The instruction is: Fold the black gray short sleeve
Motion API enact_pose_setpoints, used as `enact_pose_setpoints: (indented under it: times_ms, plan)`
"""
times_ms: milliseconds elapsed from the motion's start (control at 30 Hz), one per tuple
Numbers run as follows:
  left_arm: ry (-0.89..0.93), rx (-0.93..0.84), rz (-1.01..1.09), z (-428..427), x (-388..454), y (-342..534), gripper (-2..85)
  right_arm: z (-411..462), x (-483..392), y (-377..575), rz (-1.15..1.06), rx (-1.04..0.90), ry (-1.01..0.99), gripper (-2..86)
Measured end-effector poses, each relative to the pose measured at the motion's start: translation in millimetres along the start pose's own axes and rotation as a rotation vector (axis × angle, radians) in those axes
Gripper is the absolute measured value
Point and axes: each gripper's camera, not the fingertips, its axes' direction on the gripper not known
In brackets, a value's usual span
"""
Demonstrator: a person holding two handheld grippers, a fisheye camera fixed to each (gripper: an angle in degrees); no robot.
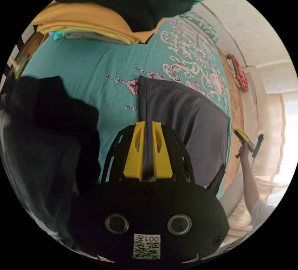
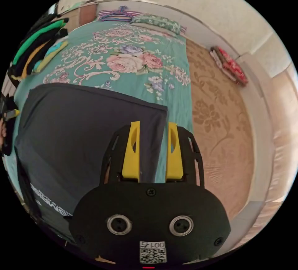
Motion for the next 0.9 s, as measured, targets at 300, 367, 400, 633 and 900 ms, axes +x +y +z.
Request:
enact_pose_setpoints:
  times_ms: [300, 367, 400, 633, 900]
  plan:
    - [-0.202, -0.012, 0.045, 37, 54, -61, -0.6, 60, 58, 27, 0.127, -0.02, -0.257, 6.2]
    - [-0.235, 0.019, 0.053, 40, 66, -63, -0.8, 60, 68, 34, 0.148, -0.024, -0.256, 3.0]
    - [-0.247, 0.033, 0.057, 40, 69, -63, -0.8, 59, 69, 36, 0.136, -0.024, -0.25, 2.7]
    - [-0.389, 0.136, 0.091, 44, 73, -82, -0.9, 54, 93, 50, 0.036, 0.042, -0.18, 0.7]
    - [-0.677, 0.092, 0.324, 101, 83, -86, -0.8, 97, 96, 77, -0.014, 0.0, -0.118, 1.1]
